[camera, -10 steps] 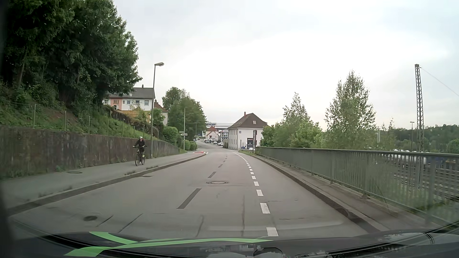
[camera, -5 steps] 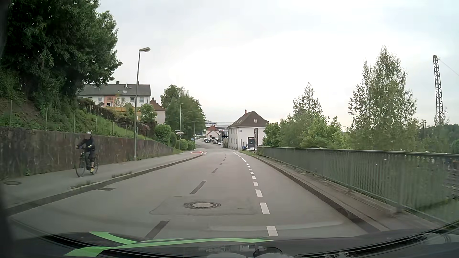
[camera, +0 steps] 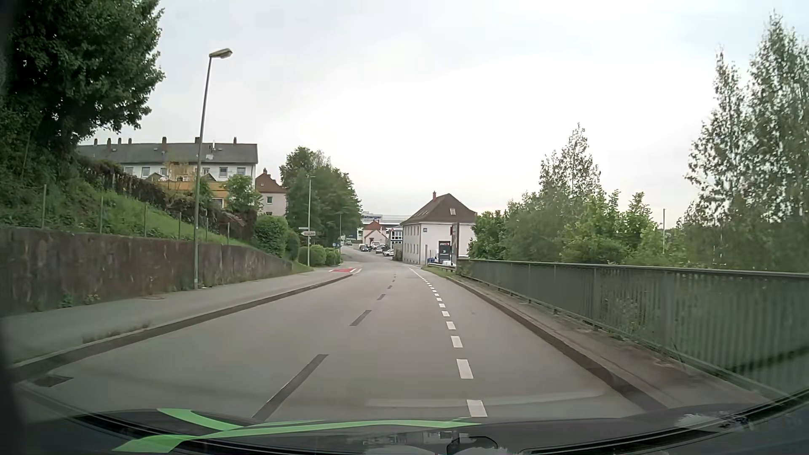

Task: Follow the waypoints while adhering to traffic rules and regulations

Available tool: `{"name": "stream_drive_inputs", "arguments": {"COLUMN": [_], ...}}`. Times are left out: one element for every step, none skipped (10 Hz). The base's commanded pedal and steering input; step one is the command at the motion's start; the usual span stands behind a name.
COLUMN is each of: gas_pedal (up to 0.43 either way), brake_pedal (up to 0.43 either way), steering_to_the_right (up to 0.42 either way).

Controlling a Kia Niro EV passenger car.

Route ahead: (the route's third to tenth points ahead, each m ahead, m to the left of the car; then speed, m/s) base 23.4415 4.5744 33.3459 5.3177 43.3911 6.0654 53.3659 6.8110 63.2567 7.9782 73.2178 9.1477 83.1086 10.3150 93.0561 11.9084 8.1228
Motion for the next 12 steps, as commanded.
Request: {"name": "stream_drive_inputs", "arguments": {"gas_pedal": [0.02, 0.02, 0.02, 0.02, 0.02, 0.02, 0.02, 0.02, 0.02, 0.02, 0.02, 0.02], "brake_pedal": [0.0, 0.0, 0.0, 0.0, 0.0, 0.0, 0.0, 0.0, 0.0, 0.0, 0.0, 0.0], "steering_to_the_right": [-0.003, -0.003, -0.004, -0.006, -0.006, -0.006, -0.006, -0.007, -0.007, -0.007, -0.008, -0.007]}}
